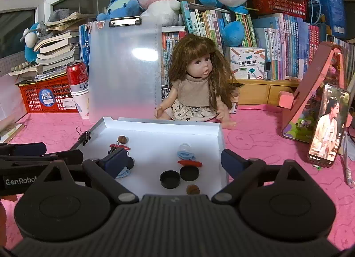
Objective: Organize rigid objects
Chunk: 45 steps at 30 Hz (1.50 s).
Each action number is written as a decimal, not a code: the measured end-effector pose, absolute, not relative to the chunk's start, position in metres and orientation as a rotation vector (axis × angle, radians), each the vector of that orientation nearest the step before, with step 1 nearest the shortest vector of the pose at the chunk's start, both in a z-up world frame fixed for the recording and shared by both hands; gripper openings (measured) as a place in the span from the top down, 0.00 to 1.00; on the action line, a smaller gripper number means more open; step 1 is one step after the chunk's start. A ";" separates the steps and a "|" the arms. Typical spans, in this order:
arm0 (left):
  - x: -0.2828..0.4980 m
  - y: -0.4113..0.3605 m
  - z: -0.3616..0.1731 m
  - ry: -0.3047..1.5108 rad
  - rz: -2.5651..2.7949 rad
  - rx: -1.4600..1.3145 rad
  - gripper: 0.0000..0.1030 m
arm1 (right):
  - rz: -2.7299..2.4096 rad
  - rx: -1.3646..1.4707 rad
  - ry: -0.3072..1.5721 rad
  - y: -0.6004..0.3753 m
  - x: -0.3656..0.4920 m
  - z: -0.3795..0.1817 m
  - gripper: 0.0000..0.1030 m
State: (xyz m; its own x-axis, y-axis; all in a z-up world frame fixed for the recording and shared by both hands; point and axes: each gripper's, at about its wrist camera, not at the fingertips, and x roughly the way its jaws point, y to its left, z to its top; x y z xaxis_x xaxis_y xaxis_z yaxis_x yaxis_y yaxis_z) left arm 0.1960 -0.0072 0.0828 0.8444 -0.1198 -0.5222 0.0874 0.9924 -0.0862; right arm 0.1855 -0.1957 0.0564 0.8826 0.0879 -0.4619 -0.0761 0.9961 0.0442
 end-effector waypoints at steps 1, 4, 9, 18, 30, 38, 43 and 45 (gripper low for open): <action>0.193 -0.007 0.084 0.552 -0.110 -0.058 0.26 | 0.085 0.026 0.482 -0.196 0.184 0.057 0.06; 0.182 -0.006 0.085 0.543 -0.112 -0.049 0.23 | 0.079 0.034 0.481 -0.196 0.176 0.059 0.05; 0.166 -0.004 0.077 0.549 -0.115 -0.031 0.21 | 0.068 0.050 0.495 -0.198 0.162 0.052 0.02; 0.140 -0.006 0.046 0.584 -0.118 0.008 0.19 | 0.066 0.050 0.535 -0.199 0.144 0.028 0.00; 0.141 -0.002 0.001 0.655 -0.038 0.036 0.19 | 0.049 0.042 0.636 -0.201 0.142 -0.021 0.00; 0.149 -0.002 -0.007 0.670 -0.007 0.037 0.19 | 0.042 0.013 0.657 -0.202 0.147 -0.037 0.00; 0.155 0.001 -0.010 0.671 0.007 0.021 0.14 | 0.041 -0.008 0.649 -0.199 0.148 -0.038 0.00; 0.156 0.003 -0.011 0.670 0.008 0.013 0.14 | 0.042 -0.002 0.649 -0.199 0.148 -0.038 0.00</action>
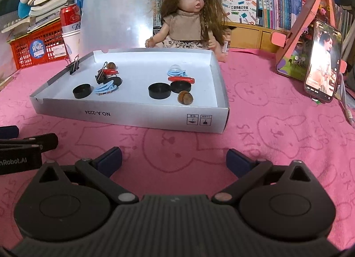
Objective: Organize rigid objects
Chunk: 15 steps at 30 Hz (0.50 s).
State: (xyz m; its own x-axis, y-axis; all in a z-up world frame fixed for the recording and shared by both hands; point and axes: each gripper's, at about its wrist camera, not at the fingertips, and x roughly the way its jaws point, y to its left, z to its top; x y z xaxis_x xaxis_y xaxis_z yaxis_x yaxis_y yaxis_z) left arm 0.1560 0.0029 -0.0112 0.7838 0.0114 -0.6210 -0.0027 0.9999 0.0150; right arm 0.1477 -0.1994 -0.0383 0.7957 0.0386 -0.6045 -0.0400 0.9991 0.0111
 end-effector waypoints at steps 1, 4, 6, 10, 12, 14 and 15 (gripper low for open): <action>0.156 0.003 -0.012 0.667 0.008 0.012 0.13 | 0.043 -0.001 0.649 -0.200 0.148 -0.039 0.00; 0.155 0.004 -0.013 0.663 0.010 0.007 0.12 | 0.043 0.000 0.649 -0.200 0.147 -0.039 0.00; 0.155 0.004 -0.013 0.663 0.010 0.005 0.11 | 0.043 -0.001 0.649 -0.200 0.147 -0.039 0.00; 0.155 0.004 -0.013 0.663 0.010 0.003 0.11 | 0.042 -0.001 0.648 -0.200 0.147 -0.039 0.00; 0.155 0.004 -0.014 0.663 0.010 0.003 0.11 | 0.043 -0.001 0.649 -0.200 0.147 -0.039 0.00; 0.155 0.005 -0.014 0.665 0.006 0.001 0.09 | 0.043 -0.001 0.649 -0.200 0.147 -0.039 0.00; 0.155 0.005 -0.014 0.668 0.001 0.001 0.06 | 0.043 -0.001 0.648 -0.200 0.147 -0.039 0.00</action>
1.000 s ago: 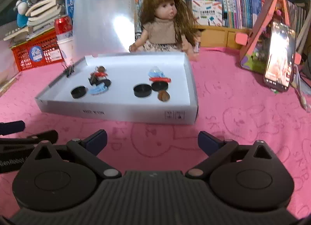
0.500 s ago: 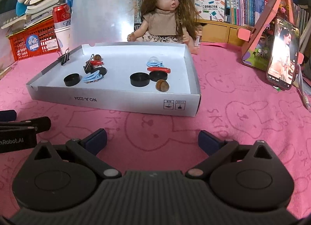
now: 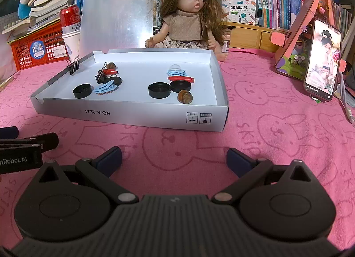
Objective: Organize rigid objects
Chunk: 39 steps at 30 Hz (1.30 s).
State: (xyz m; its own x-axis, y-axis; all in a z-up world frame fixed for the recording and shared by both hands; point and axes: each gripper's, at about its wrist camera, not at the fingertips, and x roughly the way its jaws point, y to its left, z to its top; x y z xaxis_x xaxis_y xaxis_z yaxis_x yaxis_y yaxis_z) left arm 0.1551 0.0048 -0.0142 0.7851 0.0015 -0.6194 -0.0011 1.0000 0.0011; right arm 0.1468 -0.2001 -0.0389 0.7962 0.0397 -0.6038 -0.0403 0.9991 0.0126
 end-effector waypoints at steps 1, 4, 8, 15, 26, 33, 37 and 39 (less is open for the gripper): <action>0.155 0.004 -0.015 0.671 -0.004 0.001 0.03 | 0.043 -0.001 0.648 -0.200 0.147 -0.039 0.00; 0.156 0.003 -0.016 0.678 -0.014 0.006 0.00 | 0.043 -0.001 0.648 -0.200 0.147 -0.039 0.00; 0.156 0.003 -0.016 0.677 -0.014 0.007 0.00 | 0.043 -0.001 0.648 -0.200 0.147 -0.039 0.00; 0.155 0.003 -0.016 0.677 -0.014 0.006 0.00 | 0.045 0.003 0.648 -0.201 0.146 -0.039 0.00; 0.156 0.004 -0.016 0.676 -0.014 0.006 0.00 | 0.045 0.003 0.647 -0.202 0.146 -0.039 0.00; 0.156 0.003 -0.016 0.676 -0.014 0.007 0.00 | 0.045 0.003 0.647 -0.202 0.146 -0.039 0.00; 0.155 0.003 -0.016 0.676 -0.013 0.009 0.00 | 0.045 0.003 0.647 -0.202 0.146 -0.039 0.00; 0.155 0.003 -0.016 0.676 -0.013 0.008 0.00 | 0.045 0.003 0.647 -0.202 0.146 -0.039 0.00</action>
